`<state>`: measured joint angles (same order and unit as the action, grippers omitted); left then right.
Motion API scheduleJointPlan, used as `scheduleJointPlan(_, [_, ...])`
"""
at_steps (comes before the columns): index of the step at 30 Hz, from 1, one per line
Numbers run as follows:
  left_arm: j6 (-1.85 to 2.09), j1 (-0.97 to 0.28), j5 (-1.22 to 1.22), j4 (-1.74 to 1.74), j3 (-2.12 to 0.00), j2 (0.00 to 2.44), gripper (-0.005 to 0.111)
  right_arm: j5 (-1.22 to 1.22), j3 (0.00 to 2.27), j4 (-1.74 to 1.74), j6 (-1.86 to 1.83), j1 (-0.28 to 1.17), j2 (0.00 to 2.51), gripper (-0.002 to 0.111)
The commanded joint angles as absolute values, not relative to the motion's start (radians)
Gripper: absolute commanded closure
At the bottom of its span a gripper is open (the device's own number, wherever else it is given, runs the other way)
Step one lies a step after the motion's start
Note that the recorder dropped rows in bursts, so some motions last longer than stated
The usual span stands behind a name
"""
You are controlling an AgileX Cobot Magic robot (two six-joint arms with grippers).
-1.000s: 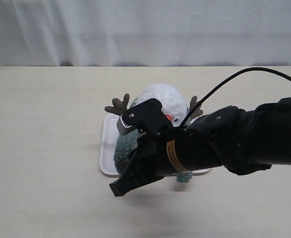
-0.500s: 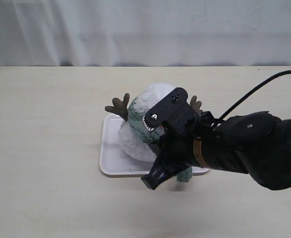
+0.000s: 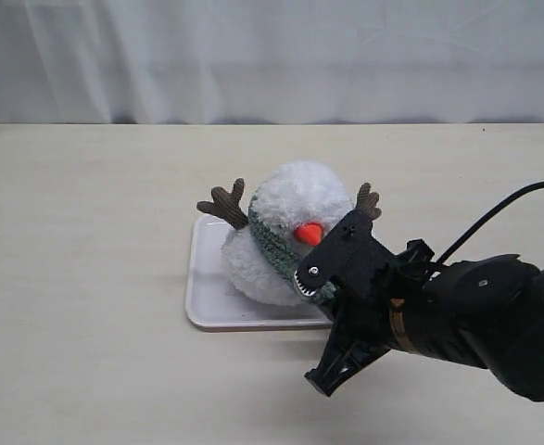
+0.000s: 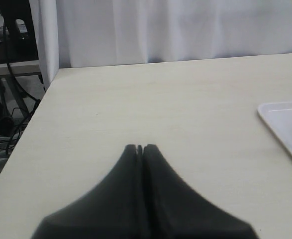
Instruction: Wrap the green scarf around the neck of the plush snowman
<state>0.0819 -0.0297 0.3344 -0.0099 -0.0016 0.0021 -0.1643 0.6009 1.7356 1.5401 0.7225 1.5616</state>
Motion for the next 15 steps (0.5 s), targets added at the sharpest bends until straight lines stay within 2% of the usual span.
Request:
scheduleJointPlan(1, [0.082,-0.035,0.324,-0.009,0.0,0.0,0.107,-0.164,0.594,1.71,1.531,0.724,1.608,0.104])
scheduleJointPlan(7, [0.082,-0.035,0.324,-0.009,0.0,0.0,0.107,-0.187,0.594,1.713,1.529,0.724,1.698,0.104])
scheduleJointPlan(15, [0.082,-0.035,0.324,-0.009,0.0,0.0,0.107,-0.223,0.594,1.713,1.529,0.724,1.7,0.104])
